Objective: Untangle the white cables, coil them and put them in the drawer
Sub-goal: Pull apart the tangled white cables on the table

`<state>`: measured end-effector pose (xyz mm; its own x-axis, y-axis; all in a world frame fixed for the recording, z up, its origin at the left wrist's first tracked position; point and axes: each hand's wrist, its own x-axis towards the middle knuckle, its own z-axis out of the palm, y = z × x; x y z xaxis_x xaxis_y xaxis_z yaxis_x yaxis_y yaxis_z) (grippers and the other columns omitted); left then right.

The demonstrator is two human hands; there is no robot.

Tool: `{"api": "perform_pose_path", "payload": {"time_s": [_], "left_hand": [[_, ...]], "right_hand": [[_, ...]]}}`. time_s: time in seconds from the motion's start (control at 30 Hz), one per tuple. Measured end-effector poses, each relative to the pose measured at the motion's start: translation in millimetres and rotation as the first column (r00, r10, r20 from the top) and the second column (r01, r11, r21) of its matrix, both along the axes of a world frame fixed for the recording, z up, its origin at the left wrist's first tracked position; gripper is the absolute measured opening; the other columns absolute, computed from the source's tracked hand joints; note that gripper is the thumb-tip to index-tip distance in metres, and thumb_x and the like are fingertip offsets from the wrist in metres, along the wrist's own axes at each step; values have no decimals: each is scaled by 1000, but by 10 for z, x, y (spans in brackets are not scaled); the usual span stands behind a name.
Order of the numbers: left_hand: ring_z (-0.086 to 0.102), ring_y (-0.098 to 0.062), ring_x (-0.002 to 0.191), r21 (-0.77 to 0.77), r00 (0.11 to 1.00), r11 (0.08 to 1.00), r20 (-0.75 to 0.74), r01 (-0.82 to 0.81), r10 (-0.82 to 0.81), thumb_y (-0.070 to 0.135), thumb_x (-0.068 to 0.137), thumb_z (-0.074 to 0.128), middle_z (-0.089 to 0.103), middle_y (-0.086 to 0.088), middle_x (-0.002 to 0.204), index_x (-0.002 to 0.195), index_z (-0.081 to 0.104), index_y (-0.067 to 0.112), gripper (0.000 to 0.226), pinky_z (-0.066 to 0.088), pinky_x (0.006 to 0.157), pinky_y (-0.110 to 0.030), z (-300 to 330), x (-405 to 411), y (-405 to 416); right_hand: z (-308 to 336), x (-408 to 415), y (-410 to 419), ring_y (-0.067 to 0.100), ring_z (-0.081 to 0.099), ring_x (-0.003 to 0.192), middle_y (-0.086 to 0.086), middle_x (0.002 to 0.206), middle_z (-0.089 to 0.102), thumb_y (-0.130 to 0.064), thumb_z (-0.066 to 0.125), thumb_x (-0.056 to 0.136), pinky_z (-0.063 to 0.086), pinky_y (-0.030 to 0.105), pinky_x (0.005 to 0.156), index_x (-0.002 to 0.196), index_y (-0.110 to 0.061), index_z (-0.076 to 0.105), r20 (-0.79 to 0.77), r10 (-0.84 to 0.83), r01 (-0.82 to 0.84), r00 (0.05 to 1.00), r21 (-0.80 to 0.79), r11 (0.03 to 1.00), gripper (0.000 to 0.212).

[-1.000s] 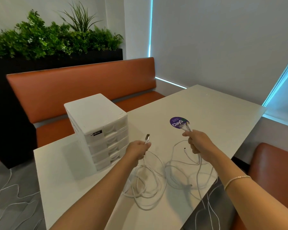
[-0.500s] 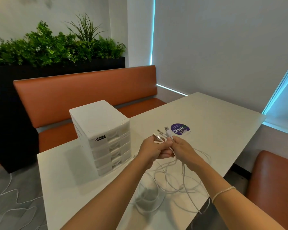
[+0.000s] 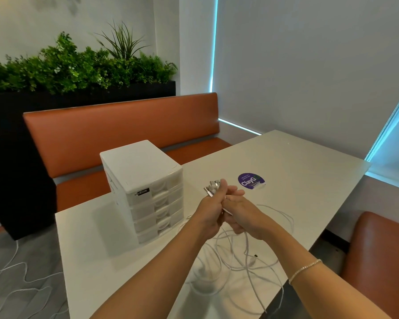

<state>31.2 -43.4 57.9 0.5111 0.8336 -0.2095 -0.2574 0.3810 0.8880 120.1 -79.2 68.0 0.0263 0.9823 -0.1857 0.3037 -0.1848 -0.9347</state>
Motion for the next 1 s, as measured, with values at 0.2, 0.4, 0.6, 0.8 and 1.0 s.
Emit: {"api": "perform_pose_path", "payload": {"time_s": [0.2,0.4,0.6,0.8,1.0], "left_hand": [[70,-20,79,-51,972,981,131,-188,193,47,94,38,73,-5,75,72,52,12,44,55,78,-33,184,-87,92],[26,-6,35,-16,938,967,237,-255,251,49,94,36,28,7,40,63,37,17,44,33,37,-18,435,-287,226],[19,-7,39,106,869,875,225,-472,441,47,97,36,24,8,41,60,36,18,47,19,39,-20,630,-728,420],[21,-6,38,92,714,712,191,-696,673,49,95,40,29,9,40,62,37,18,45,21,38,-20,720,-1333,679],[23,-4,33,196,641,618,81,-761,763,46,96,40,29,11,36,63,33,19,44,21,38,-17,577,-1562,713]], "right_hand": [[142,0,-47,8,25,39,-3,45,37,-21,45,97,22,21,43,72,-14,44,-145,126,-137,981,-65,988,26],[307,262,36,7,34,40,-3,48,41,-5,59,87,33,19,45,77,-13,56,144,319,-281,937,-236,930,13],[278,687,190,11,41,45,1,50,48,-7,65,83,43,24,58,75,-13,58,448,376,-199,811,-393,898,12],[369,1086,221,12,50,52,2,63,59,-20,64,83,42,24,63,86,-8,64,780,307,31,546,-384,923,13],[538,1321,322,20,59,92,-1,89,65,-25,54,84,37,36,87,96,-20,66,1000,9,244,-5,-7,970,18]]}}
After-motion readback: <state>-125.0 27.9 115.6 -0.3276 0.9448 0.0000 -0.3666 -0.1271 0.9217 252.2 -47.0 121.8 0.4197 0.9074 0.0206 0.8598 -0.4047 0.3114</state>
